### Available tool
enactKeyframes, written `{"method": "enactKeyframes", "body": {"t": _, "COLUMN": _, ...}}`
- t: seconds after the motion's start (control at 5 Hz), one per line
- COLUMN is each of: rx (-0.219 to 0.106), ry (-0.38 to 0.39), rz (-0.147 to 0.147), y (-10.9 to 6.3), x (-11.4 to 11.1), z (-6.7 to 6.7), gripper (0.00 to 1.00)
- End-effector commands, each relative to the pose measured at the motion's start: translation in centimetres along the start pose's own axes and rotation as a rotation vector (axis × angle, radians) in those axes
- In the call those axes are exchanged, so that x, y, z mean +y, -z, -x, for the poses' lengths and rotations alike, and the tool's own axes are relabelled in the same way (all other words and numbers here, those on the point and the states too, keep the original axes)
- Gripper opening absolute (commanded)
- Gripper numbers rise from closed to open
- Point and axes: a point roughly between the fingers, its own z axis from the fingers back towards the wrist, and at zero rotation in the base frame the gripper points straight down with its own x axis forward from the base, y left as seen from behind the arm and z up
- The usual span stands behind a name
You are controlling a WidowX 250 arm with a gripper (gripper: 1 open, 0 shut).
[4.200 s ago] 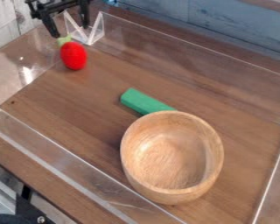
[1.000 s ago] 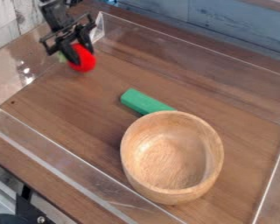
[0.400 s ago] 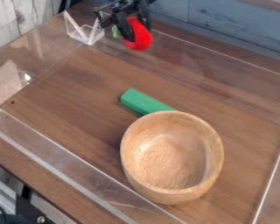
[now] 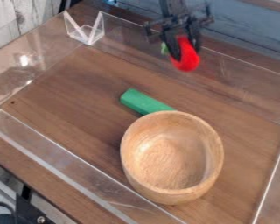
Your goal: Move the red object to the right side of the table
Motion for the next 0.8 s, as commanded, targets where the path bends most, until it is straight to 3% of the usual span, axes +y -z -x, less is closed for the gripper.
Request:
{"method": "enactKeyframes", "body": {"t": 0.0, "rx": -0.024, "ry": 0.128, "rz": -0.018, "y": -1.7, "x": -0.7, "z": 2.4, "gripper": 0.00}}
{"method": "enactKeyframes", "body": {"t": 0.2, "rx": -0.004, "ry": 0.199, "rz": -0.055, "y": -1.8, "x": 0.2, "z": 3.0, "gripper": 0.00}}
{"method": "enactKeyframes", "body": {"t": 0.6, "rx": -0.039, "ry": 0.098, "rz": -0.022, "y": -1.9, "x": 1.1, "z": 1.9, "gripper": 0.00}}
